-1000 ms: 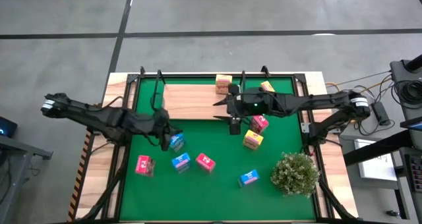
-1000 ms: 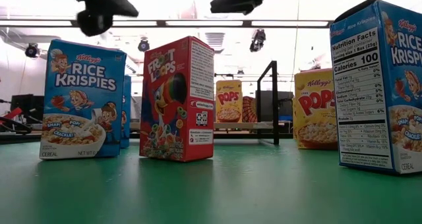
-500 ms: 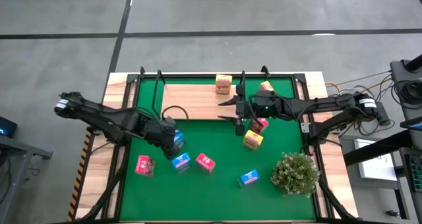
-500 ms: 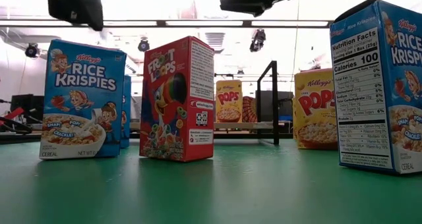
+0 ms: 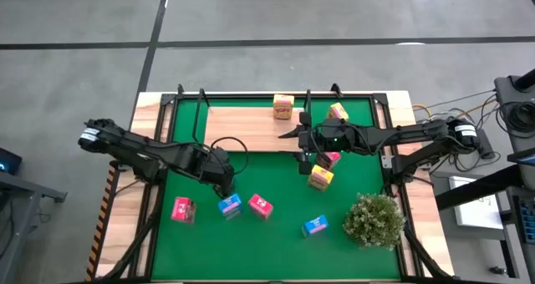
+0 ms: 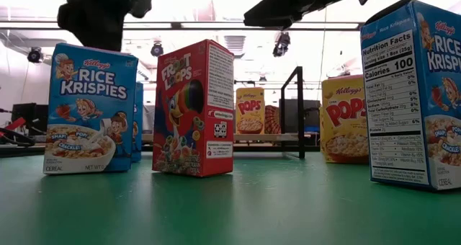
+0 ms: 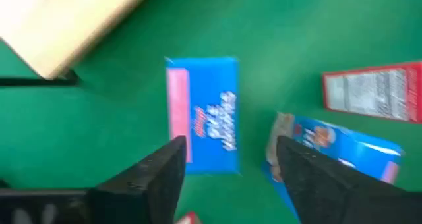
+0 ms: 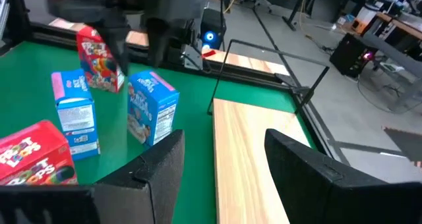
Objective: Stack cereal on shelf
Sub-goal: Put the top blue cereal box on the shelf
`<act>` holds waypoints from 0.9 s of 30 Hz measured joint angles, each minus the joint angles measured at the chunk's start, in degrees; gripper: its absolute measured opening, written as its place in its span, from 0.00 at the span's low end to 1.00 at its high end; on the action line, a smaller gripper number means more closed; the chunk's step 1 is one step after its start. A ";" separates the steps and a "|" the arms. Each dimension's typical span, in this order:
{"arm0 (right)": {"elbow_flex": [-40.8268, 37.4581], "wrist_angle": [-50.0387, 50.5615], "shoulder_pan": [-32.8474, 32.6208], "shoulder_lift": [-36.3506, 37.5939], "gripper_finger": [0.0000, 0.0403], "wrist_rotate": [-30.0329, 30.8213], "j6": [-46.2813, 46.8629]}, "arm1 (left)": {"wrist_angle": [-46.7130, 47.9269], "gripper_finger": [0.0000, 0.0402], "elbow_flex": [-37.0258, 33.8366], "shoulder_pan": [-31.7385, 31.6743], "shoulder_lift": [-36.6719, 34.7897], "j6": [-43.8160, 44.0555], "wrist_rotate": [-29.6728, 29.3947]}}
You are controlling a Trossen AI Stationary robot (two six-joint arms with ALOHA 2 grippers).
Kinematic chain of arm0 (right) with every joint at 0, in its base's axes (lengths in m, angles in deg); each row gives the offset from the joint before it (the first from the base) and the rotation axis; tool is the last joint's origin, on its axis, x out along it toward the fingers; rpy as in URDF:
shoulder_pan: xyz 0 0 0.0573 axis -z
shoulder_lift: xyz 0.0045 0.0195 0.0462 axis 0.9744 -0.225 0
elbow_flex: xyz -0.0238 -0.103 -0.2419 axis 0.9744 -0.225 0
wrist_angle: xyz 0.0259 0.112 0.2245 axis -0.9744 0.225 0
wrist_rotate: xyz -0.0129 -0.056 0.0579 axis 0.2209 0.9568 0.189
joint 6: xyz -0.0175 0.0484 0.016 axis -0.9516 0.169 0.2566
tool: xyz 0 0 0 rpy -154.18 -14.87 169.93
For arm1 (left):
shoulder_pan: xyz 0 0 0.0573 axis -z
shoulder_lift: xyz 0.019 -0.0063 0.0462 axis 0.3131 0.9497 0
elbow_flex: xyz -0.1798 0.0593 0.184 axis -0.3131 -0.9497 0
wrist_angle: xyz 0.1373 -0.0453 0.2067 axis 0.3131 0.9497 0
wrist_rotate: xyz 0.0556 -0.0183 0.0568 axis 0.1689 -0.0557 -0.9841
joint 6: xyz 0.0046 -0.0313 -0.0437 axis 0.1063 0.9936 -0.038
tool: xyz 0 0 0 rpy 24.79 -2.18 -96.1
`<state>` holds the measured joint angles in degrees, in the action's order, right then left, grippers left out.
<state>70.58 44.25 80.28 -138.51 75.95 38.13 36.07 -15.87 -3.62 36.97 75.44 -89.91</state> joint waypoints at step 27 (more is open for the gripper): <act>0.48 -0.49 -1.28 0.40 0.50 0.05 -5.53 | -7.72 0.58 -6.43 -0.88 -0.11 -2.26 -3.72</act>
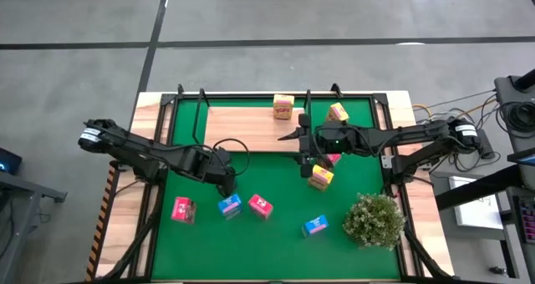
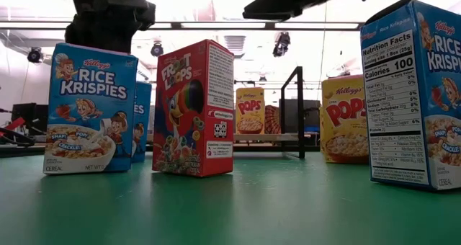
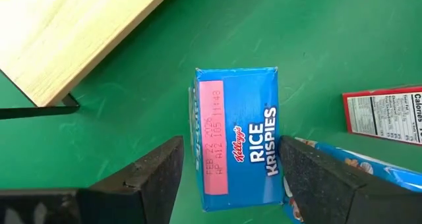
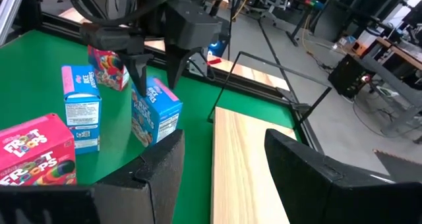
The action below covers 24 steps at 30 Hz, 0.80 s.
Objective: Stack cereal on shelf
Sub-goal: Put the top blue cereal box on the shelf
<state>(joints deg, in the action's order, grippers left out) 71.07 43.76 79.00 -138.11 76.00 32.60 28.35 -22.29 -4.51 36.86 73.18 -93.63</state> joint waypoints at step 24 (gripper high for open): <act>0.02 0.29 0.02 0.33 0.50 0.11 -0.26 | 3.33 0.70 3.19 -1.94 -0.52 -2.83 2.51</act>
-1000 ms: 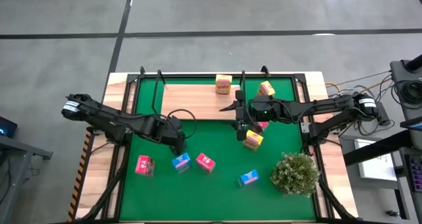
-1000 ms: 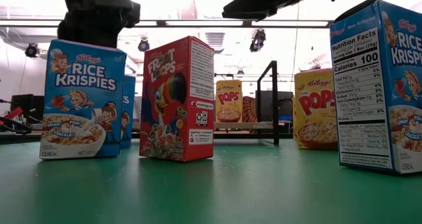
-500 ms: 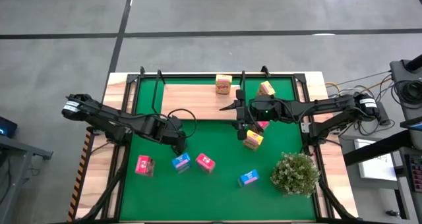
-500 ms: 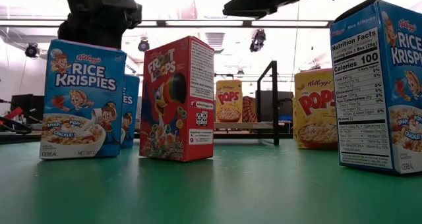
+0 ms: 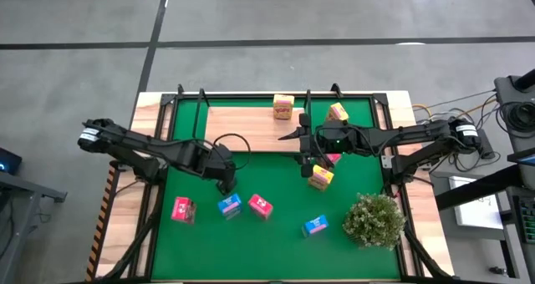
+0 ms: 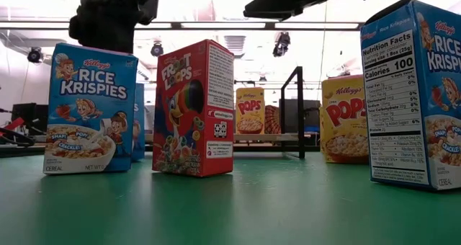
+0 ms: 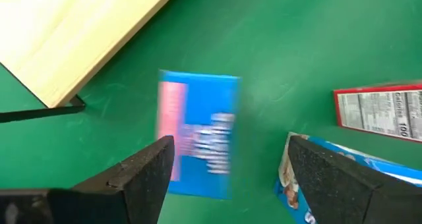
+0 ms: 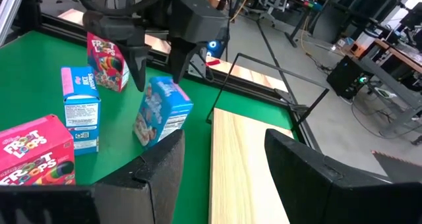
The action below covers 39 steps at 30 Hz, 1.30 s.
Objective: Stack cereal on shelf
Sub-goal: Put the top blue cereal box on the shelf
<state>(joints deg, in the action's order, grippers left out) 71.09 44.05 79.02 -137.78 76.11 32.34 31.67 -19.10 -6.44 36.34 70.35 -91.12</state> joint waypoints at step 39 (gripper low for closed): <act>0.00 1.04 0.04 0.01 0.50 -0.07 -0.02 | -6.17 0.48 -6.58 0.03 0.41 -3.17 -4.48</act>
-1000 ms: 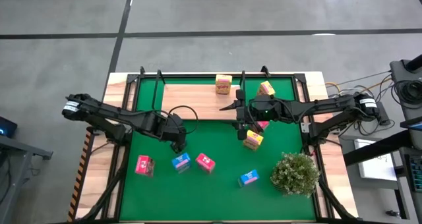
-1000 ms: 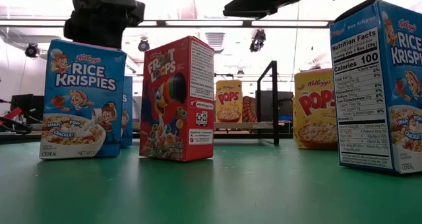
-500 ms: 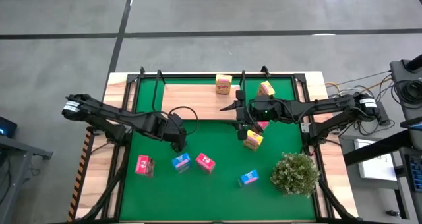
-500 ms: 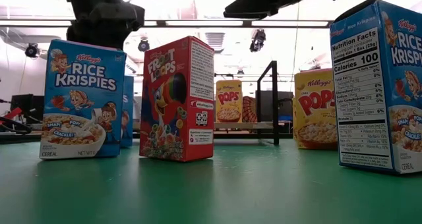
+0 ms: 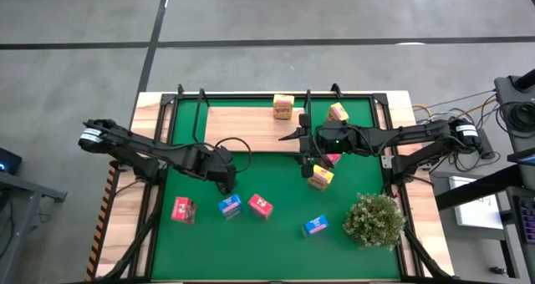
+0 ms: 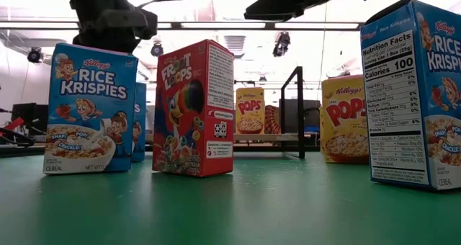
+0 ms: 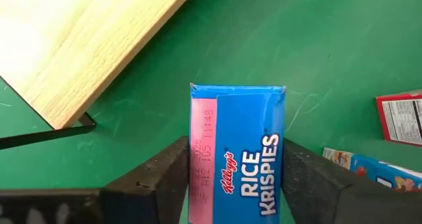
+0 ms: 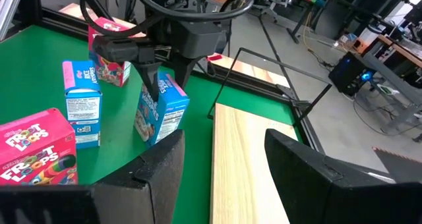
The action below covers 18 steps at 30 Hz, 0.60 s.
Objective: Stack cereal on shelf
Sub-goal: Put the top blue cereal box on the shelf
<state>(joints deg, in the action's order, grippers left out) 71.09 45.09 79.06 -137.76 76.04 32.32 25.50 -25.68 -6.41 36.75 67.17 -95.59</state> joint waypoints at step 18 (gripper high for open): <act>0.00 0.57 0.00 0.00 0.50 0.04 0.10 | 4.05 0.37 14.52 -0.42 -0.02 -22.40 0.92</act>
<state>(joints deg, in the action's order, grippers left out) 71.09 45.66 79.06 -137.76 76.08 32.42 29.55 -11.16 -6.83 36.73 44.77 -94.67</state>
